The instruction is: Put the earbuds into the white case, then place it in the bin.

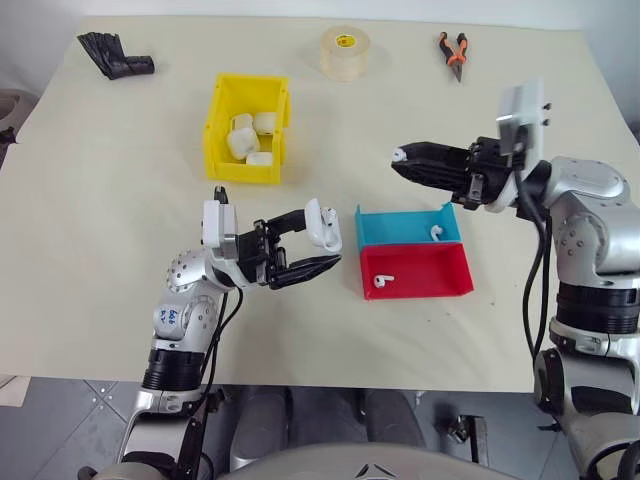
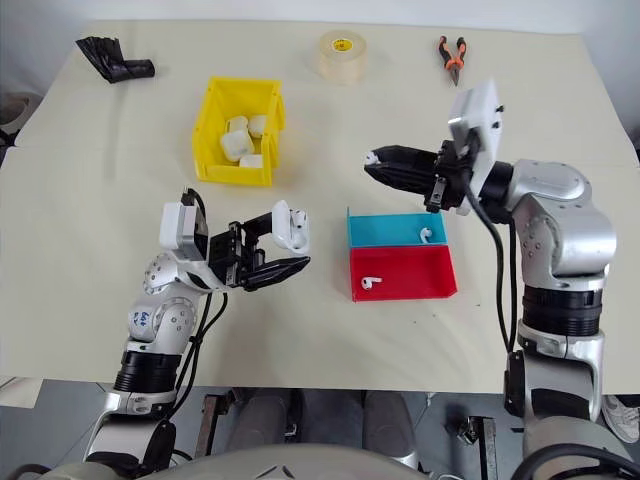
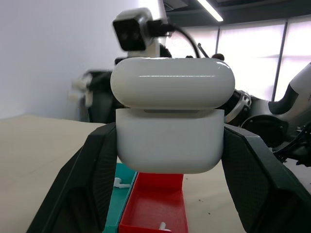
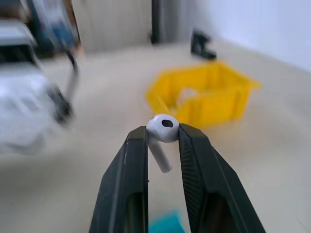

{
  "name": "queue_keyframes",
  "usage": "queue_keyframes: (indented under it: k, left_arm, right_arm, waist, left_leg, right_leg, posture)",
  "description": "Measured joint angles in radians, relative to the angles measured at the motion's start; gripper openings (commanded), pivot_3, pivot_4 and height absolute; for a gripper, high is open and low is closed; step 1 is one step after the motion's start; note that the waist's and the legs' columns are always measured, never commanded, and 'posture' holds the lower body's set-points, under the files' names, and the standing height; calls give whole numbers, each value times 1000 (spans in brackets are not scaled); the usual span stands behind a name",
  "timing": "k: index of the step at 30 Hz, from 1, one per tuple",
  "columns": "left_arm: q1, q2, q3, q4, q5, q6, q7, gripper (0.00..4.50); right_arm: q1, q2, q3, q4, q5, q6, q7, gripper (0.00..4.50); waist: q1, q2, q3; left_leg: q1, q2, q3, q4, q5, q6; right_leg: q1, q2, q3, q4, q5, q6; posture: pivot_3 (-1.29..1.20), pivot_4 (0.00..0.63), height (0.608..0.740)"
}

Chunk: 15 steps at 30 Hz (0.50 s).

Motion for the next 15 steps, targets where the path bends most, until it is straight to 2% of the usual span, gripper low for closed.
queue_keyframes:
  k: [4,7,11,15]
  left_arm:
    - [-52,-16,0,47,0,0,-15,2792]
    - [-74,-34,-4,61,0,0,-25,2792]
    - [-104,-53,-15,87,0,0,-35,2792]
    - [-108,-77,-18,93,0,2,-35,2792]
  right_arm:
    - [81,53,-73,-147,281,164,-146,513]
    - [113,72,-95,-217,434,221,-263,513]
    - [167,113,-76,-274,531,221,-380,513]
    - [206,142,-31,-310,555,192,-445,513]
  waist:
    - [2,0,0]
    - [0,0,0]
    - [-3,0,0]
    - [-3,0,0]
  left_leg:
    - [0,-1,0,0,0,0]
    - [0,0,0,0,0,0]
    - [1,-1,0,0,0,0]
    - [1,-1,0,0,0,0]
  right_leg:
    - [0,-1,0,0,0,0]
    - [0,0,0,0,0,0]
    - [0,0,0,0,0,0]
    - [0,0,0,0,0,0]
  posture:
    - [0,150,740]
    - [0,150,740]
    - [0,150,740]
    - [0,150,740]
